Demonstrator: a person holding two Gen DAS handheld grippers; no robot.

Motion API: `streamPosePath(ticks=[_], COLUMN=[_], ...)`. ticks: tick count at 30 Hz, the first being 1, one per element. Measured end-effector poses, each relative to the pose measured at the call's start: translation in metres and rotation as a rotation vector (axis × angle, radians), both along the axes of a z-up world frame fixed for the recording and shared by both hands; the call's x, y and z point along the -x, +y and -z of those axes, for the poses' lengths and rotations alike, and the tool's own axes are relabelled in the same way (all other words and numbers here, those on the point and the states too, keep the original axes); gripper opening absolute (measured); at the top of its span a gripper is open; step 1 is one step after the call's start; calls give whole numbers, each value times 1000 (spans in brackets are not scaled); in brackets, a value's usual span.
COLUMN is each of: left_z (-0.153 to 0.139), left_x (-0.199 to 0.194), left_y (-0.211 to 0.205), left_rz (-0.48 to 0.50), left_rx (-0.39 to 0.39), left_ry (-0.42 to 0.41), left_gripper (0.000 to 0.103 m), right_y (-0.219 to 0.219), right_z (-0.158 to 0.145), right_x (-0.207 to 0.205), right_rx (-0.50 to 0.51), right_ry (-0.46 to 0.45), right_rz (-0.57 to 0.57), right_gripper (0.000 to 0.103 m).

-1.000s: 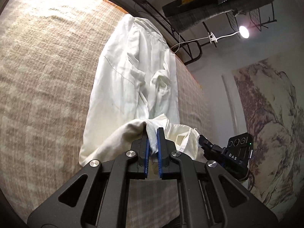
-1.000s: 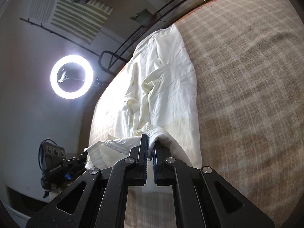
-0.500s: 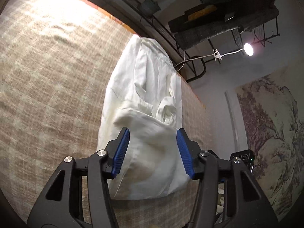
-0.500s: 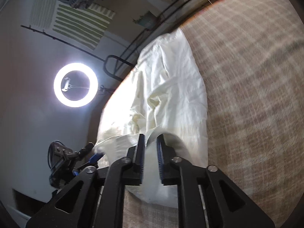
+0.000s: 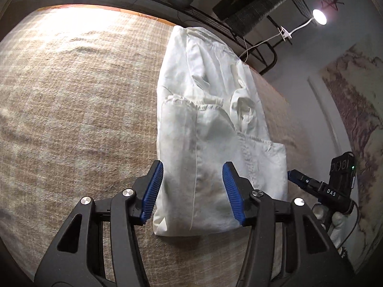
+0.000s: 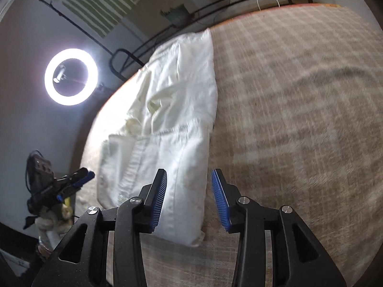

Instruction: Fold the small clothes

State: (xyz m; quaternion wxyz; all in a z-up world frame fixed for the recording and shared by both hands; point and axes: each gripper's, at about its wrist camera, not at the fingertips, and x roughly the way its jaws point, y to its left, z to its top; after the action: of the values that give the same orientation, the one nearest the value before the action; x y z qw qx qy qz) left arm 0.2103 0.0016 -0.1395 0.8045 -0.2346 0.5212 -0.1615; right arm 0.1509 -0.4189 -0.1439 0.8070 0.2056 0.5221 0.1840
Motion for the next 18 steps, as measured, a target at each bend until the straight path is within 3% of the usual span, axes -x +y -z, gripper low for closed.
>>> streamPosePath(ticks=[7, 8, 10, 13, 14, 17, 18], left_z=[4, 4, 5, 4, 5, 11, 13], left_x=[0, 1, 1, 2, 2, 0, -1], left_y=[-15, -15, -15, -11, -7, 14, 19], left_rz=[31, 35, 50, 62, 60, 40, 41], left_rx=[-70, -78, -93, -75, -30, 324, 368], left_ry=[-33, -37, -44, -52, -41, -3, -2], left_gripper=[49, 44, 18, 7, 5, 4, 4], right_y=[26, 27, 28, 27, 25, 12, 6], right_z=[-3, -3, -2, -3, -4, -5, -5], right_x=[-5, -5, -4, -4, -4, -3, -4], right_rx=[93, 95, 97, 64, 42, -117, -161], right_ry=[-48, -53, -57, -60, -58, -55, -55], right_rz=[-61, -68, -76, -82, -81, -61, -48], right_gripper=[39, 36, 18, 10, 10, 8, 7])
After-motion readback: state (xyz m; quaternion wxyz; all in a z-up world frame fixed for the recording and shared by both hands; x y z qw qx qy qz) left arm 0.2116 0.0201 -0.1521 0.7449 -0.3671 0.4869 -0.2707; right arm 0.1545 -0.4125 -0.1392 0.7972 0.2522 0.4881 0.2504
